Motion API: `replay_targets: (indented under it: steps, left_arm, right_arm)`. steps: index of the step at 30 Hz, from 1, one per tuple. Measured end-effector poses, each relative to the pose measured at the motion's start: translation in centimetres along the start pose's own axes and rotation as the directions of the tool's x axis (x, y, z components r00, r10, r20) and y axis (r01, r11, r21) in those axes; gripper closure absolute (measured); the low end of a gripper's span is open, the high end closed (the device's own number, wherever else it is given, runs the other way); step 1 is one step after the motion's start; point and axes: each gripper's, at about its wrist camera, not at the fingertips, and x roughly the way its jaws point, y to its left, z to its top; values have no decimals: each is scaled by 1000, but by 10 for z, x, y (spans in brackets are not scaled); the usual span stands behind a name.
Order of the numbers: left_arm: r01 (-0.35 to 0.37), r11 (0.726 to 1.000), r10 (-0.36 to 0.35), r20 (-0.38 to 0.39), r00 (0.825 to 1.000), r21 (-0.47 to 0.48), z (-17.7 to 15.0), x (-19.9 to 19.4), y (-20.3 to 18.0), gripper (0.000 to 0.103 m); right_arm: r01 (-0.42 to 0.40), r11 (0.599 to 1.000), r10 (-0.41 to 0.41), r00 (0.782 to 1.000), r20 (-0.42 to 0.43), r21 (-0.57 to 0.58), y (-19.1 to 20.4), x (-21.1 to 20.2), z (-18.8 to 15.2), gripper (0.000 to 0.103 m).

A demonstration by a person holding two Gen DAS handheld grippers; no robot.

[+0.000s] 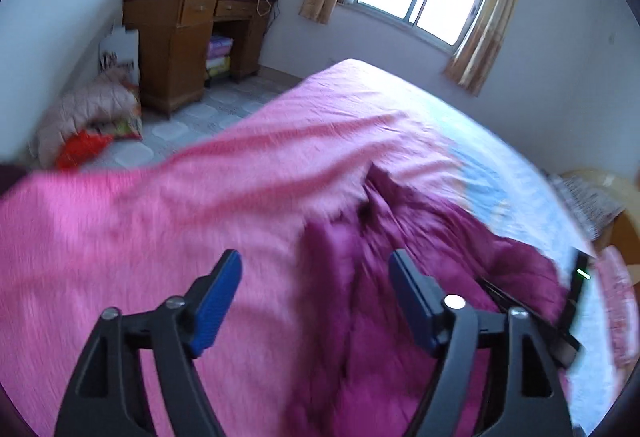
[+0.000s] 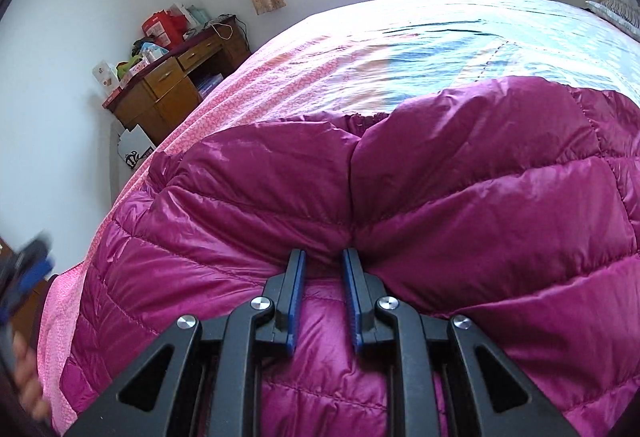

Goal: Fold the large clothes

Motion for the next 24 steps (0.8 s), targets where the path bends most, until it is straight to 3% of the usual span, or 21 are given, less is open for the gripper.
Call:
replay_targets:
  steps: [1,4,6,8,10,14,19,24]
  left_arm:
    - [30,999,-31,-14,999,-37,-12,-5,3,14]
    - [81,986,-88,-42,995,-143,-47,-8,6,13]
    - [84,983,-91,-38,995,-161,-62,-9,5,13]
    - [73,985,-78,-24,997,-159,-74,-11,2,13]
    - [92,978,-98,-23,995,-186,-81,-8,0,13]
    - [124,962,-139,-45,989,-244,-88,6,-3,13]
    - [121,962,-134,-37,990,-244,-85,13,-12,13]
    - [110,957,-118,-12,993,-270,-77,26,-14,12]
  right_arm:
    - [1,1000,-1,1000,-3,0,-1,-1,0,84]
    - [-5,1000,5,999,-34,19,-1,-2,6,83]
    - [-54,995,61,995,-82,88,-7,-11,15,82]
    - [-181,968,186,983,-10,172,-15,-43,21,82]
    - [-234,960,228,972,56,155,-13,-75,21,82]
    - [-235,967,231,972,47,101,2,-105,-12,82]
    - [-187,966,195,980,-31,178,4,-76,-65,84]
    - [-147,979,145,989,28,143,3,-68,-86,96]
